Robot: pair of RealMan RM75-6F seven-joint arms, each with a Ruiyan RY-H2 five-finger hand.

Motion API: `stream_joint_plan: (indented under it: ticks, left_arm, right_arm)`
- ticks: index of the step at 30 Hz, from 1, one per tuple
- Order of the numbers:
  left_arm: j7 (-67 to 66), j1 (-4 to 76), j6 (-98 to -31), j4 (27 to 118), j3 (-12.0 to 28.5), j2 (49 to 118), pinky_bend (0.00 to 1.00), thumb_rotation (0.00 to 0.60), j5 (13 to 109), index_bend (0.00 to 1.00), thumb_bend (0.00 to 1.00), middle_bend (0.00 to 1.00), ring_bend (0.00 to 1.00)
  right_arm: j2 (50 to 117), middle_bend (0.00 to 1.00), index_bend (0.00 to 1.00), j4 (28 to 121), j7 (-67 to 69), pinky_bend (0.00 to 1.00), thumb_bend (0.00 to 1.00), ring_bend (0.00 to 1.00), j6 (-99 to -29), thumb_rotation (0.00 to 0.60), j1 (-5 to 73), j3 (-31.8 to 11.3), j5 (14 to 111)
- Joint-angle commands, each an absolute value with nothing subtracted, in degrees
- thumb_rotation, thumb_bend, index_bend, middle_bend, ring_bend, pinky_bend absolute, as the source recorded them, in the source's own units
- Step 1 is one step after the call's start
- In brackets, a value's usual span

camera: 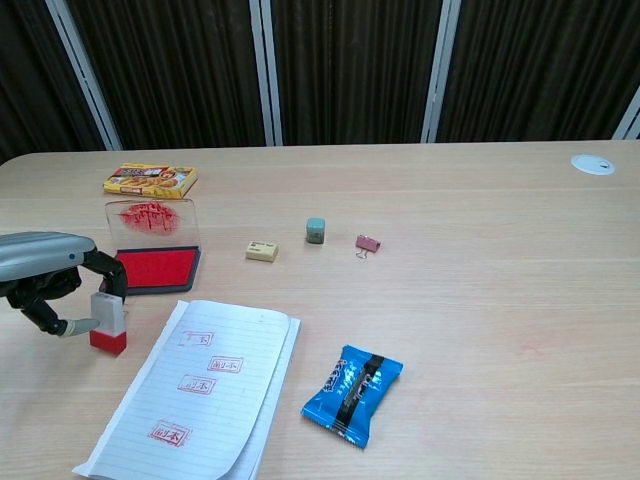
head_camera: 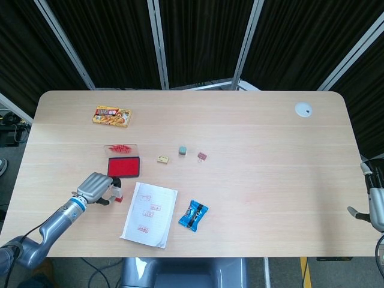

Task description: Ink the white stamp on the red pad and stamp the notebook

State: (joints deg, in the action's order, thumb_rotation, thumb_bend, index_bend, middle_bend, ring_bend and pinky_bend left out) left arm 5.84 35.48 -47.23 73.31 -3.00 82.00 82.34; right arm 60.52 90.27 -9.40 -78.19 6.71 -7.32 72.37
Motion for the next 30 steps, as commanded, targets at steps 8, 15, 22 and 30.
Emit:
stream_joint_plan:
  ticks: [8,15,22,30]
  left_arm:
    - [4.91,34.69,-48.66,77.31,-3.95,79.23,0.87,0.6,83.57,0.4,0.31,0.39,0.84]
    - [4.8,33.68,-50.55,79.14,-4.14,77.8,0.87,0.6,84.03,0.39,0.31,0.36,0.83]
    - [5.44,31.2,-58.23,82.6,-2.35,74.86,0.8,0.6,85.08,0.34,0.2,0.28,0.75]
    - [-1.43,21.99,-77.94,90.76,-0.47,71.4,0.08,0.6,86.86,0.02,0.0,0.0,0.05]
  right_arm:
    - [60.34,0.0,0.0,90.69,-9.32,0.0,0.0,0.0,-78.42,0.6,6.65,-7.3,72.65]
    - [60.02,0.0,0.0,91.08,-8.79,0.0,0.0,0.0,-78.67,0.6,6.49,-7.3,72.91]
    - [59.35,0.0,0.0,91.97,-7.65,0.0,0.0,0.0,-79.2,0.6,6.28,-7.28,73.78]
    - [57.49,0.0,0.0,94.12,-4.6,0.0,0.0,0.0,-80.75,0.6,5.7,-7.31,76.08]
